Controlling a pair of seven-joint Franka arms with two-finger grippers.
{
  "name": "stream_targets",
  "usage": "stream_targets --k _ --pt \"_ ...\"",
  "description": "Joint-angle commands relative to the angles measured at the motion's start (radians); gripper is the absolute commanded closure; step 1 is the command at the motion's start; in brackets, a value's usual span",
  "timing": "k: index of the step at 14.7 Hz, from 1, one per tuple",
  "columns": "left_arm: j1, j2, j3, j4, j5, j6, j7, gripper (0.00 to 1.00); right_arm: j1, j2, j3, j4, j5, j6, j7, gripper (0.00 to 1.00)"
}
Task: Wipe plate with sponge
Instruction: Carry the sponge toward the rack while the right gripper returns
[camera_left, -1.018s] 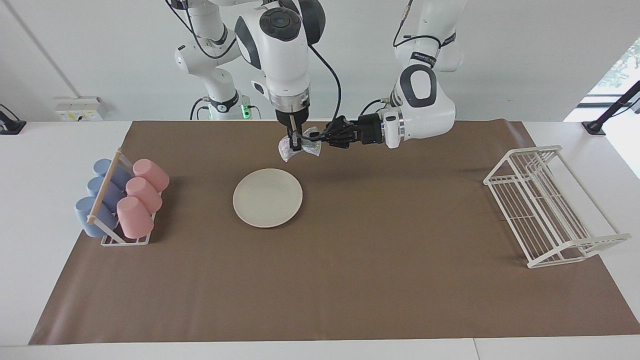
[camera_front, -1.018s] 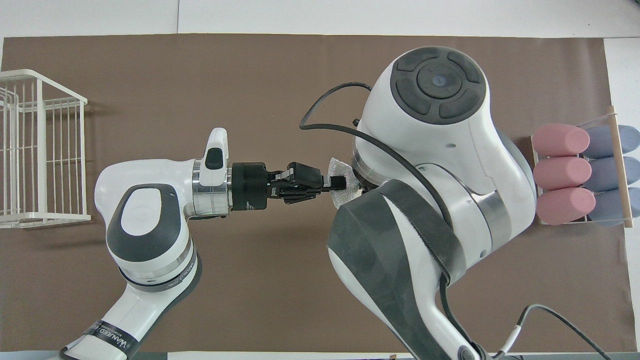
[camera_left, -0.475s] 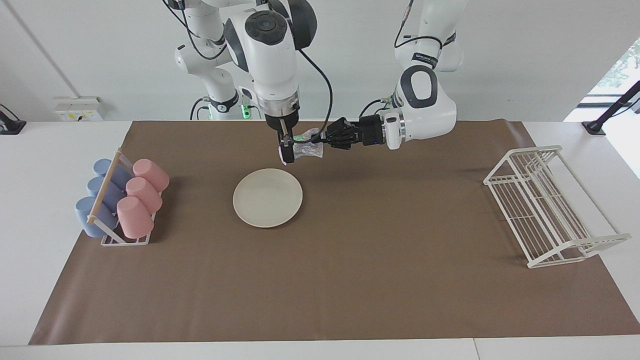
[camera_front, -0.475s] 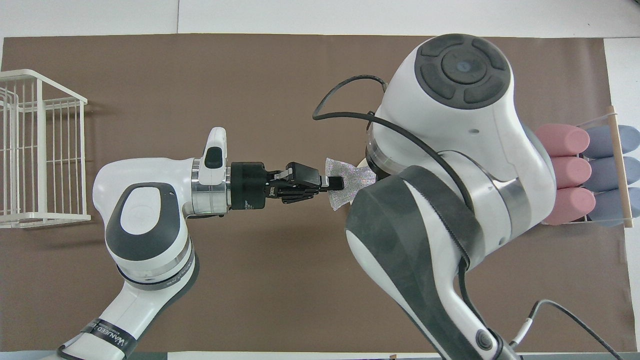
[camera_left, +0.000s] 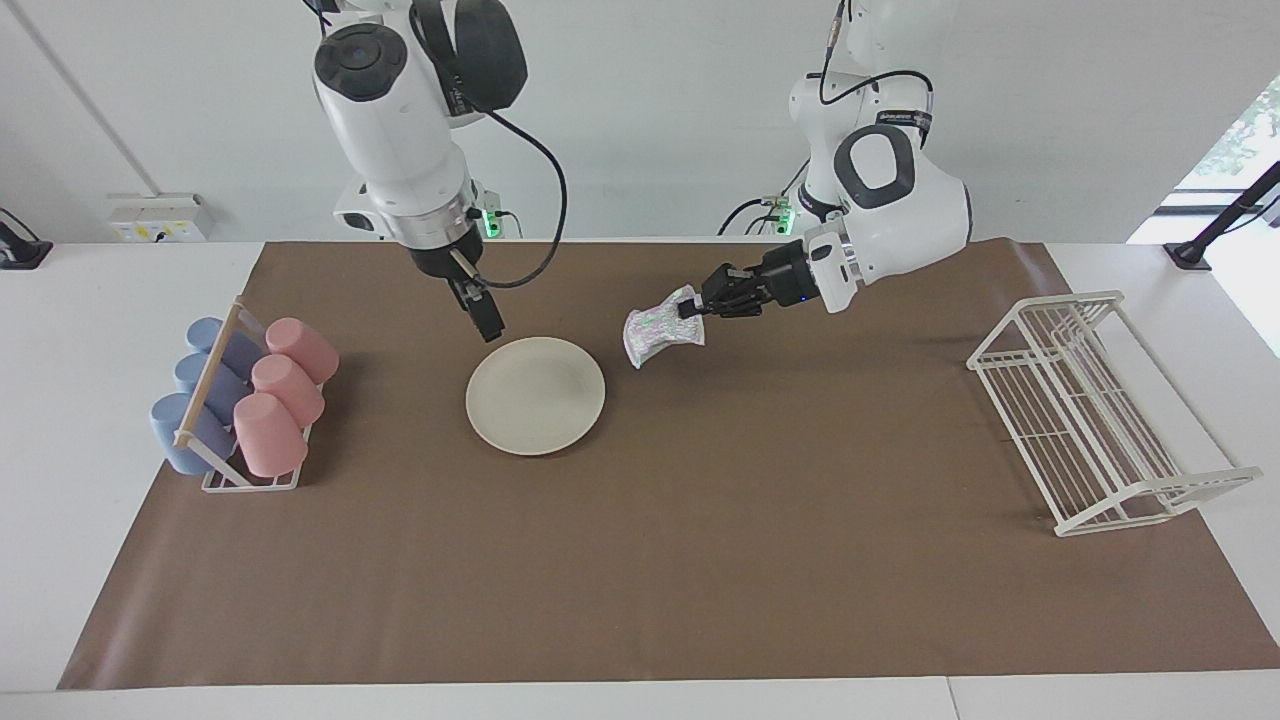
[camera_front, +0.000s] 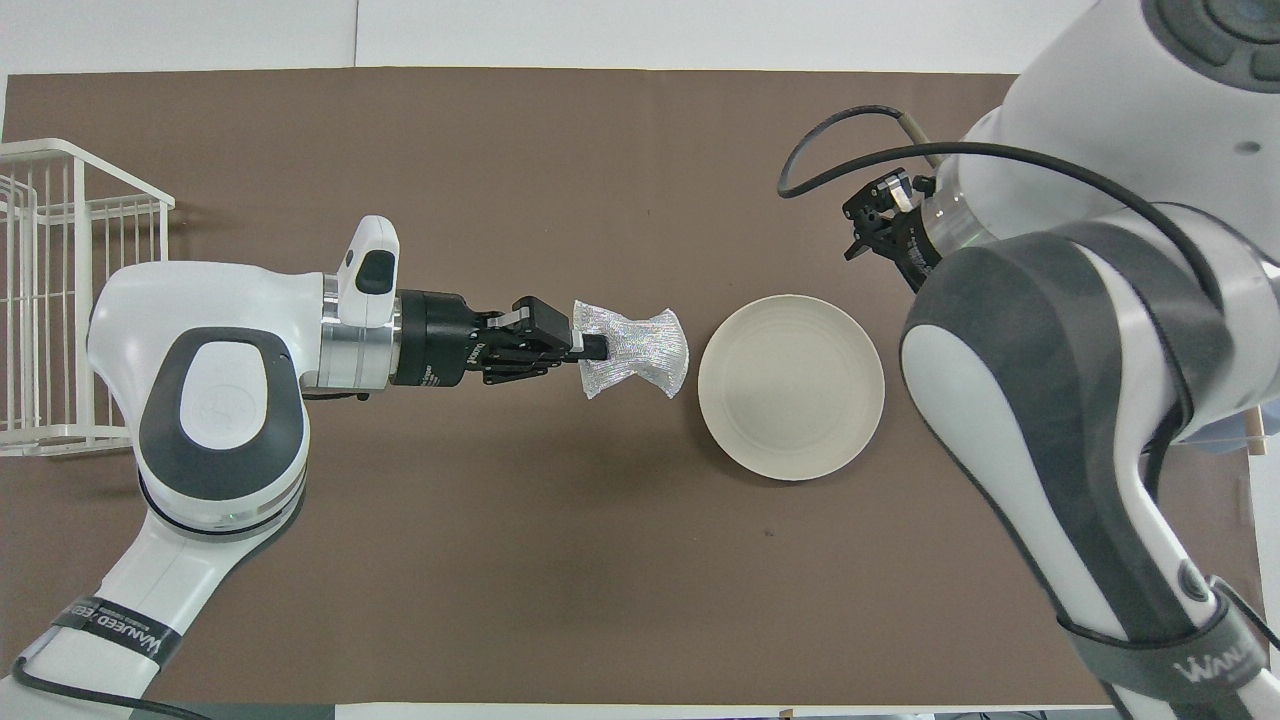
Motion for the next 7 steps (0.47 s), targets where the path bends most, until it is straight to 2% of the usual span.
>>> stream_targets --k 1,5,7 --pt "0.023 -0.003 -0.007 0.060 0.211 -0.004 -0.147 1.00 -0.079 -0.042 0.012 -0.072 -0.024 0.001 -0.238 0.00" --pt "0.074 0.008 -0.006 0.115 0.510 -0.044 -0.254 1.00 -0.171 -0.071 0.010 -0.110 -0.050 -0.037 -0.534 0.00" --pt "0.080 0.008 -0.006 0.119 0.709 -0.050 -0.300 1.00 -0.214 -0.095 0.012 -0.113 -0.059 -0.092 -0.667 0.00"
